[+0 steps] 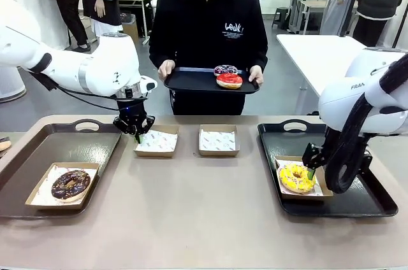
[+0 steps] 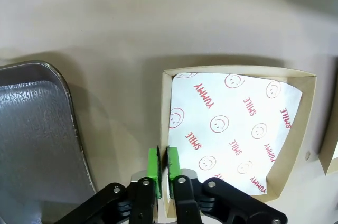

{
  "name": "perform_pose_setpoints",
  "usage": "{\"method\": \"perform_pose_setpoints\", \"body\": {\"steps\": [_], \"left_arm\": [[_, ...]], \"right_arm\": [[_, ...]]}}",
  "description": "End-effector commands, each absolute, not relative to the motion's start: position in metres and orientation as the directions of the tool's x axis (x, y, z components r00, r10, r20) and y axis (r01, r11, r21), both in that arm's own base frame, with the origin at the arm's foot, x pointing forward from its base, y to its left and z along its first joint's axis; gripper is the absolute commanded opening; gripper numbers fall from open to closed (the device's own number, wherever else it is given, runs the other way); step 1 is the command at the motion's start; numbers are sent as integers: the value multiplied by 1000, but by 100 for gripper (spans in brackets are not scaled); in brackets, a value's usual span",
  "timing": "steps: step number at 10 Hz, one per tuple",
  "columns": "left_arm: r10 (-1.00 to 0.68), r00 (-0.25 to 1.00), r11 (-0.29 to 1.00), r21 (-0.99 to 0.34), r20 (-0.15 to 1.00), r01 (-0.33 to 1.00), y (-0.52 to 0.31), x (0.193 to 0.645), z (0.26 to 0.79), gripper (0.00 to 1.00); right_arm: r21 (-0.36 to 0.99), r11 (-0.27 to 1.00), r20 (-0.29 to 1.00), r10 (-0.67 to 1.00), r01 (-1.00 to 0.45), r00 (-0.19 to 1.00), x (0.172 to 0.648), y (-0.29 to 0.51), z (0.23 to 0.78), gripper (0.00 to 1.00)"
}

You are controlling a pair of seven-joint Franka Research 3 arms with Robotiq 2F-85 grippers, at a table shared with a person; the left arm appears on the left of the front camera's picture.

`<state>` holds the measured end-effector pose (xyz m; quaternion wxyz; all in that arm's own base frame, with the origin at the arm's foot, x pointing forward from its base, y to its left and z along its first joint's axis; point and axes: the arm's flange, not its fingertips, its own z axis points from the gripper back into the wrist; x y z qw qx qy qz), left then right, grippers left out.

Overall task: Individually package the donuts and arrange them on the tray.
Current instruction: Place the picked Paper togo box on the Handle tray while simultaneously picking up another Paper togo box from the table with the other hand.

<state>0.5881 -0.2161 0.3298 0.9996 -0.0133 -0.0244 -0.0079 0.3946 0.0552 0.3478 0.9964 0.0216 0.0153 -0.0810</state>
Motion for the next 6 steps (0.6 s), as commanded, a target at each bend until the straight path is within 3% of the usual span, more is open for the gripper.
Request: {"method": "perform_pose_setpoints", "body": {"steps": [1, 5, 6], "left_arm": [[-5, 999, 998, -54, 49, 8, -211, 593, 331, 0], [1, 999, 998, -60, 45, 2, -210, 592, 334, 0], [-18, 1000, 998, -59, 15, 18, -212, 590, 341, 0]], "right_arm": [[92, 984, -23, -154, 155, 988, 377, 49, 347, 100], [139, 975, -44, -169, 173, 985, 367, 39, 359, 100], [271, 954, -50, -122, 131, 991, 356, 26, 372, 100]]}}
